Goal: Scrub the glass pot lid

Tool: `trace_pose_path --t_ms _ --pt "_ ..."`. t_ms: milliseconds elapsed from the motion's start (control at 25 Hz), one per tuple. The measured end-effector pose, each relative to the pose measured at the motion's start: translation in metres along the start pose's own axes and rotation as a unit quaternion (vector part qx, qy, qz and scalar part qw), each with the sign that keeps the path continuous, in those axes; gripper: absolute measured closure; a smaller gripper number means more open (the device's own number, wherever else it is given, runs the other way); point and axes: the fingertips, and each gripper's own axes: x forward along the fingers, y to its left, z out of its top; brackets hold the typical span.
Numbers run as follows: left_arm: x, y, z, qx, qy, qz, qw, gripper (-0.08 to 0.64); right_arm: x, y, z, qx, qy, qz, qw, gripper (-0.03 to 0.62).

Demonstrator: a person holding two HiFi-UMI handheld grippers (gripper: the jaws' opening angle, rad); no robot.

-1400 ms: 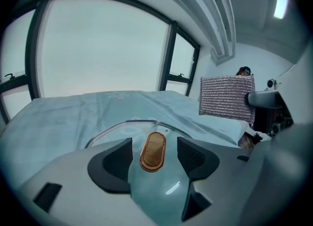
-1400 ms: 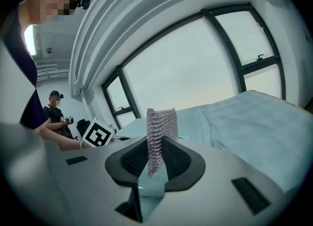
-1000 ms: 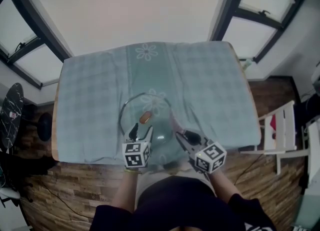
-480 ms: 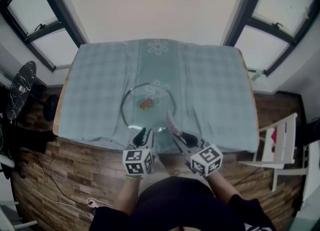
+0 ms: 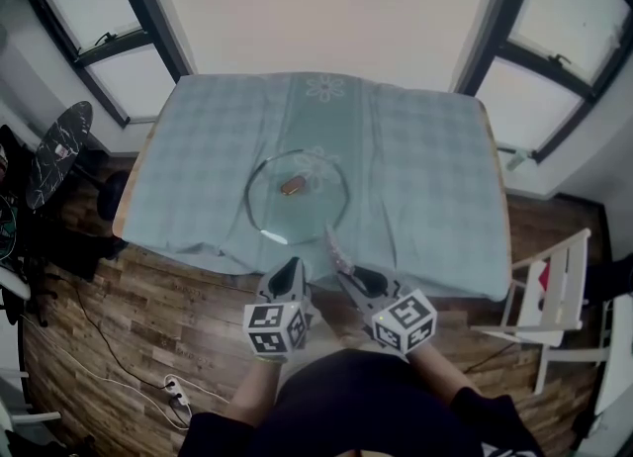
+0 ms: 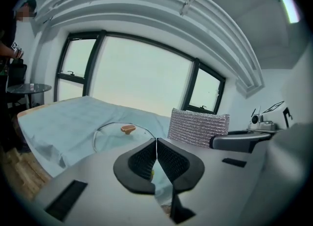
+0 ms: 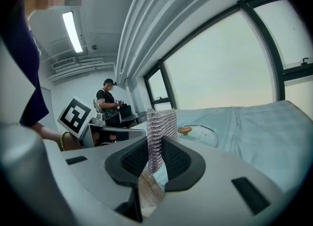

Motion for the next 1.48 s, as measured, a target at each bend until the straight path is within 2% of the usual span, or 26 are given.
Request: trace_pose_path --t_ms 520,720,1120,1480 --pt "-0.049 -0.042 -0.035 -0.023 -0.008 0.008 0.9997 0.555 -0.043 0.035 -0.03 -0.031 -0.008 0.043 0.999 0.511" --pt "-0.053 -0.051 -0.043 -0.028 -0.005 0.002 0.9996 0.555 -0.051 0.042 -0.036 -0.036 0.003 0.044 0.998 0.512" --pt "-0.054 -0.056 -0.033 -0.014 -0.012 -0.005 0.9998 0.555 -0.047 0.04 -0.028 -0.046 -0.019 0.047 0.998 0.512" --pt "-0.052 -0.051 -0.024 -0.026 -0.016 -0.002 0.9995 0.555 -0.038 0.044 -0.028 -0.061 -0.021 0.064 0.996 0.512"
